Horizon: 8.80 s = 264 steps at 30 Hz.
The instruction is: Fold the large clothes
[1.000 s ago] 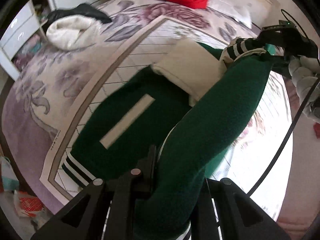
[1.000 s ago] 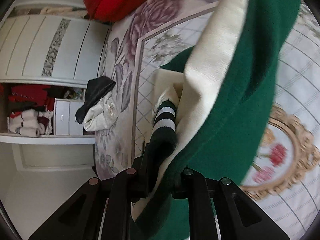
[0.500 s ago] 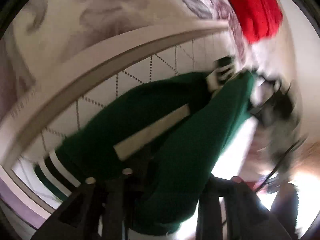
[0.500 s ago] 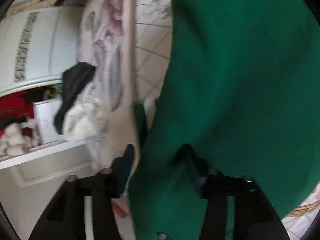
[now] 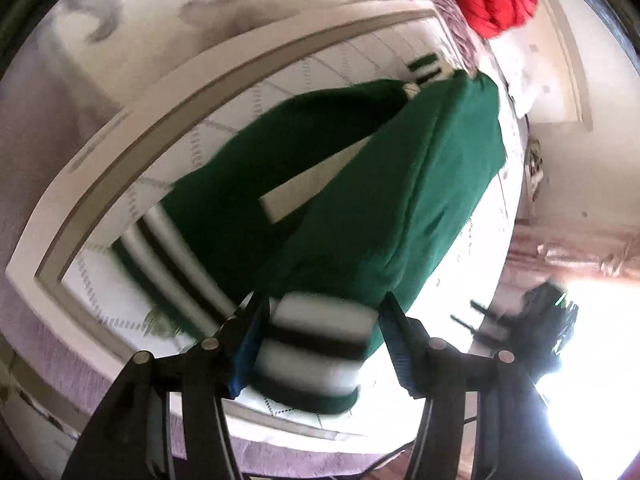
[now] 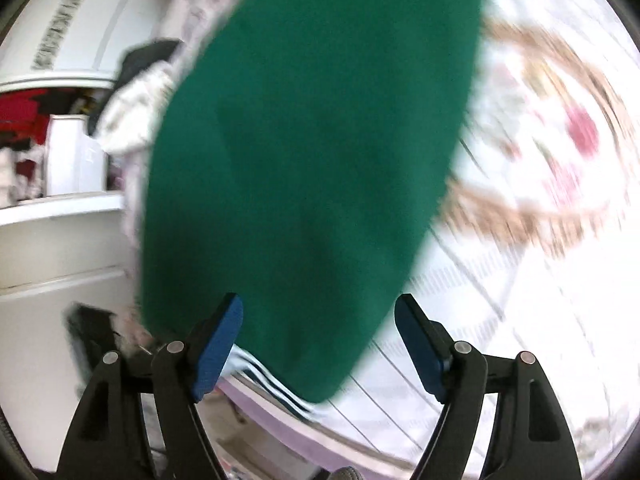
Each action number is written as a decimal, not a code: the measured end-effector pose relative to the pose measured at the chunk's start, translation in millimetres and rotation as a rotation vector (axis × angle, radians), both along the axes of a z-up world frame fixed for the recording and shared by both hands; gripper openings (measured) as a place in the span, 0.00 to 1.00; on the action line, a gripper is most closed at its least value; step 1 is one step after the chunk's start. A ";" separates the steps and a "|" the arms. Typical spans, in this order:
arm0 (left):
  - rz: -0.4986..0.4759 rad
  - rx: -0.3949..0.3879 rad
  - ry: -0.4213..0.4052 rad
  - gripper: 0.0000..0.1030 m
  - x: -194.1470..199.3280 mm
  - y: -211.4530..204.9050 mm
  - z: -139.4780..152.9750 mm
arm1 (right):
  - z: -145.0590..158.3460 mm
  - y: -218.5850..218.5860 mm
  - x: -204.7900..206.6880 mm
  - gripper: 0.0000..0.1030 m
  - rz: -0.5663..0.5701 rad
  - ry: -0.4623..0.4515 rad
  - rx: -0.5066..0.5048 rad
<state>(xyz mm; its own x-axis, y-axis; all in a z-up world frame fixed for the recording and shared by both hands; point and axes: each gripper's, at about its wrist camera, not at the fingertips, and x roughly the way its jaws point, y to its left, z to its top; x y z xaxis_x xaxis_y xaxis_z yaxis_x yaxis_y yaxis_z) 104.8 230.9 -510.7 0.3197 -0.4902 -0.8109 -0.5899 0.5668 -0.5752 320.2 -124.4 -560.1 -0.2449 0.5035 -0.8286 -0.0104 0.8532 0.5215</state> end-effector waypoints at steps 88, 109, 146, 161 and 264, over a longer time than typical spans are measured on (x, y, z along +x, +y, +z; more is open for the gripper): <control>-0.432 0.419 -0.096 0.41 364.5 -164.0 -30.7 | 8.0 -73.8 158.1 0.66 -0.179 -0.237 -0.153; -0.285 0.470 -0.200 0.10 302.1 -112.2 36.5 | -14.9 -63.1 173.5 0.66 -0.137 -0.224 -0.096; -0.332 0.497 0.149 1.00 90.2 -223.7 -17.7 | -23.0 -146.9 -144.0 0.91 -0.003 0.025 -0.207; -0.229 0.332 0.236 0.11 -5.5 -215.9 -42.4 | -77.5 -154.5 -236.2 0.27 -0.119 0.229 -0.097; 0.071 -0.325 0.042 0.49 231.0 -147.7 74.6 | 19.8 -259.0 -24.3 0.89 -0.860 0.454 0.746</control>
<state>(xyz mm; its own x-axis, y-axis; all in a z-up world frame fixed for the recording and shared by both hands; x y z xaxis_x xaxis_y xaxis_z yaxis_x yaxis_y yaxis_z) 335.7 83.2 -436.2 0.3320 -0.7031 -0.6288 -0.6480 0.3145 -0.6937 296.0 -383.4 -540.3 0.2100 0.9582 -0.1942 0.7194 -0.0169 0.6944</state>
